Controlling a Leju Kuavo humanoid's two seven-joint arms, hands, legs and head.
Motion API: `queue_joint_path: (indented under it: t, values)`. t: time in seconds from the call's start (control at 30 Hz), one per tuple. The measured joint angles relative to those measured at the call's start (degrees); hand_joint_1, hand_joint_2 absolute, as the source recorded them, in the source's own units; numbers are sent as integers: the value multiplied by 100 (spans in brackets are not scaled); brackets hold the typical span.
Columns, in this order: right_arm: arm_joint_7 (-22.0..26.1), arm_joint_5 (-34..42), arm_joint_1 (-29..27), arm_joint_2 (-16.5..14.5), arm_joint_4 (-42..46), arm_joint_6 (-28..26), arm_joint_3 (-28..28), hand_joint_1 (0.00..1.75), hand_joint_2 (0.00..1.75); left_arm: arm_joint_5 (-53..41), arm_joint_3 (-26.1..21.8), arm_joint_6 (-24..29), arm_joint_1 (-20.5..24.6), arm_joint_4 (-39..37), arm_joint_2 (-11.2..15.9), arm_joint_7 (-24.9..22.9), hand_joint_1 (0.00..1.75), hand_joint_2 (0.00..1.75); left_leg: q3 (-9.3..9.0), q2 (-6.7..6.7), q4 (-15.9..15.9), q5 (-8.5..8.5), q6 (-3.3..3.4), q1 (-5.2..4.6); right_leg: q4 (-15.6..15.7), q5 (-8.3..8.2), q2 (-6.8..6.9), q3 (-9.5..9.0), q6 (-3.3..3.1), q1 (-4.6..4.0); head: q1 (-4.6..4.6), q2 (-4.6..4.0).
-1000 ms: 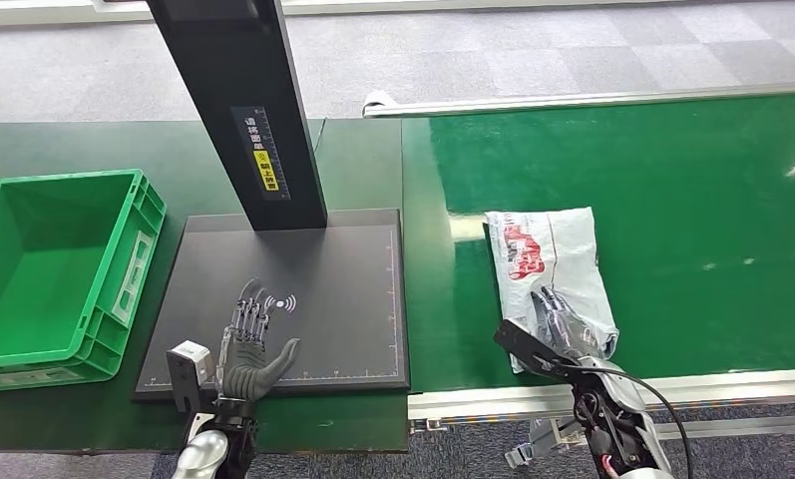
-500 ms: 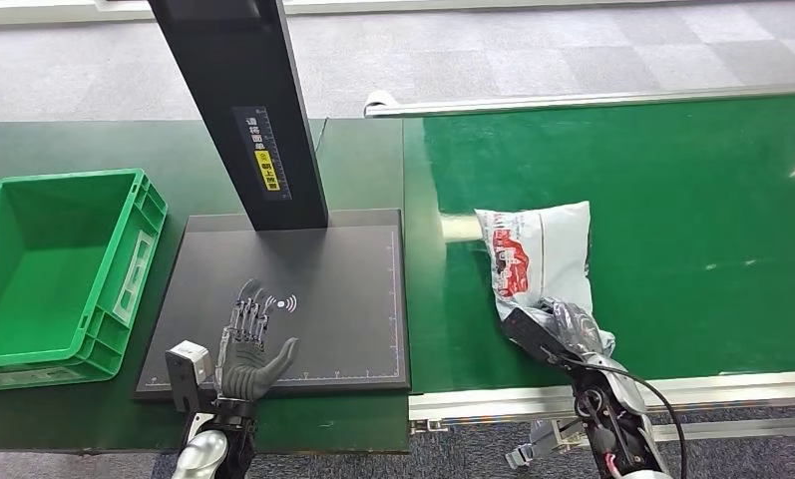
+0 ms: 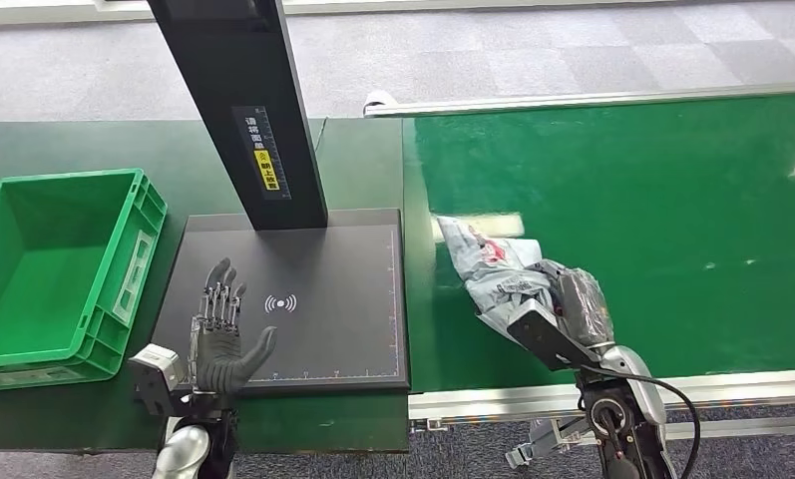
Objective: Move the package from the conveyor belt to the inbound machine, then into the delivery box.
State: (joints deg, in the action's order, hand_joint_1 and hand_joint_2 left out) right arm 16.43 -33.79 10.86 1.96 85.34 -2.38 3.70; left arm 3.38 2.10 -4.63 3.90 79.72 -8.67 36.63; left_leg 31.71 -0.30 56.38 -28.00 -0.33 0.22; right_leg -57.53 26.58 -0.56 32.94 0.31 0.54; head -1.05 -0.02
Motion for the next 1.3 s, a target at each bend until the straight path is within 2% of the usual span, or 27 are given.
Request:
queue_joint_path:
  t: [0.17, 0.33, 0.67, 0.93, 1.17, 1.3]
  values:
    - [-47, 108, 532, -37, -56, 282, 481, 175, 175, -198, -176, 165, 60, 313, 104, 39, 0, 175, -1, -1, 0, 5, 1, 1, -2, -1, 1, -2, -1, -1, 0, 0]
    - [-57, 296, 984, -180, -490, 527, 865, 175, 175, -371, -375, 307, 127, 545, 185, 35, 0, 175, 3, -3, 0, 5, 1, 1, -3, 0, 3, 1, 0, -1, 1, 0]
    - [-12, 752, 1824, -678, -2249, 947, 1351, 175, 175, -560, -778, 416, 323, 801, 327, -130, 0, 175, 4, -4, 0, 6, 1, 1, -4, -1, 9, 3, -1, -2, 1, 0]
    - [210, 1089, 2171, -1108, -3475, 1104, 1645, 175, 175, -649, -997, 424, 528, 876, 391, -166, 0, 175, 4, -4, 0, 6, 1, 1, -5, 0, 8, 5, -1, -2, 1, 0]
    - [294, 1201, 2366, -1380, -3972, 1153, 1786, 175, 175, -693, -1072, 428, 601, 878, 393, -174, 0, 175, 4, -2, 0, 6, 1, 1, -5, -1, 7, 5, -1, -2, 2, 0]
    - [306, 1129, 2538, -1537, -4044, 1002, 1907, 175, 175, -737, -1088, 417, 636, 878, 387, -188, 0, 175, 3, -1, 0, 6, 1, 1, -5, -1, 6, 7, -1, -2, 1, 0]
